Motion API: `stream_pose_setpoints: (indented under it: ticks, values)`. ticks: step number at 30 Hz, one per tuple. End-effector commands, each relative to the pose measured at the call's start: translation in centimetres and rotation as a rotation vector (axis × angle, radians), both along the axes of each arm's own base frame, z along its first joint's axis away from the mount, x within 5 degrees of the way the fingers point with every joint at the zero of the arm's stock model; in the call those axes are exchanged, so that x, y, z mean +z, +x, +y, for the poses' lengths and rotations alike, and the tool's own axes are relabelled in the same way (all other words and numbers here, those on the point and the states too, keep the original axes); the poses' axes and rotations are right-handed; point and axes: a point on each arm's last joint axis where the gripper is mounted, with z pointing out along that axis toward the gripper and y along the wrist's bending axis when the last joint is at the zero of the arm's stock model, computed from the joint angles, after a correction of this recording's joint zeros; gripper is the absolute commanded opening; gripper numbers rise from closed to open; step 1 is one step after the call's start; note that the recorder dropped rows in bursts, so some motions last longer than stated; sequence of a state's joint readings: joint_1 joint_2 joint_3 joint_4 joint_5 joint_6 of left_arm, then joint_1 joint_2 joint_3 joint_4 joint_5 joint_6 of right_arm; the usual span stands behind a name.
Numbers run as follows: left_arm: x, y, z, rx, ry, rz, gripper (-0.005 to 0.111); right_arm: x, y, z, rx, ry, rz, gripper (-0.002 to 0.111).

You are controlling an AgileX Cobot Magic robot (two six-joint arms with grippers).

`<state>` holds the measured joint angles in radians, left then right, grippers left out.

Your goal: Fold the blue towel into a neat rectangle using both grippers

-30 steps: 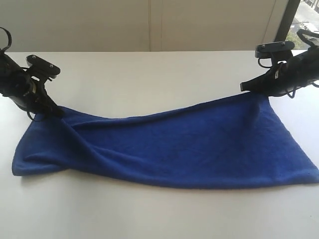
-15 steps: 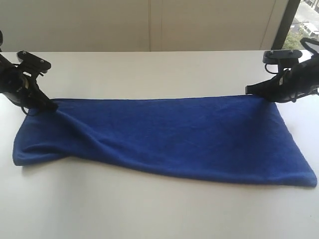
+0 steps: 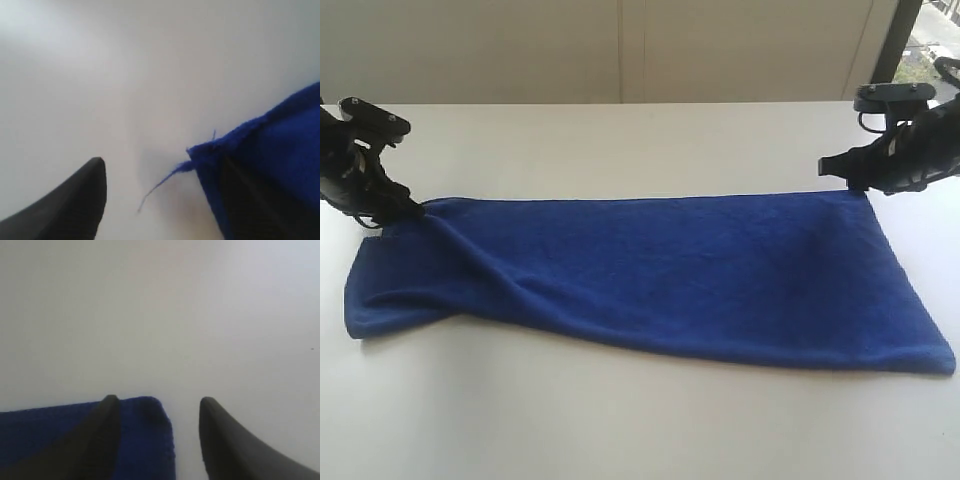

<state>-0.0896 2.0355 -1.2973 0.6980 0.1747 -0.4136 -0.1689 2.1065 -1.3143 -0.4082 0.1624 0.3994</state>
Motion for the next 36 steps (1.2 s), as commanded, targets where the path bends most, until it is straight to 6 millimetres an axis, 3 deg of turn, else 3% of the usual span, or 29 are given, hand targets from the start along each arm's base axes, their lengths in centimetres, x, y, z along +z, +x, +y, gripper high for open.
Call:
stream_pose_setpoints:
  ticks: [1,6,12,18,20,23,25,31,36]
  values:
    - [2.6,-1.2,0.4,0.082,-0.009,0.011,0.07,2.8,-0.9,-0.8,-0.045,-0.025,0.025,0.048]
    - [4.8,-2.7,0.2,0.134,-0.066,0.071,0.067,5.4,-2.7,-0.9,-0.108,-0.019,0.113,0.047]
    - [6.6,-4.7,-1.1,0.046,-0.187,0.202,0.053,7.0,-4.7,0.2,-0.046,0.035,0.139,0.045]
    - [7.8,-5.2,-1.3,0.008,-0.2,0.184,0.033,8.1,-5.0,0.6,-0.025,0.057,0.11,0.037]
    - [8.0,-4.9,-1.3,-0.009,-0.19,0.151,0.036,8.3,-4.8,0.6,-0.031,0.069,0.097,0.037]
    - [7.6,-4.3,-1.4,-0.016,-0.193,0.111,0.053,8.1,-4.2,0.6,-0.037,0.083,0.108,0.037]
    - [7.3,-3.8,-1.4,-0.01,-0.199,0.106,0.059,7.5,-3.6,0.5,-0.024,0.08,0.139,0.038]
    - [6.7,-1.2,-1.6,-0.007,-0.2,0.116,0.059,5.6,-1.2,0.1,-0.017,0.089,0.21,0.048]
    - [5.8,1.0,-1.5,0.01,-0.208,0.154,0.059,4.1,0.7,-0.3,-0.006,0.086,0.236,0.049]
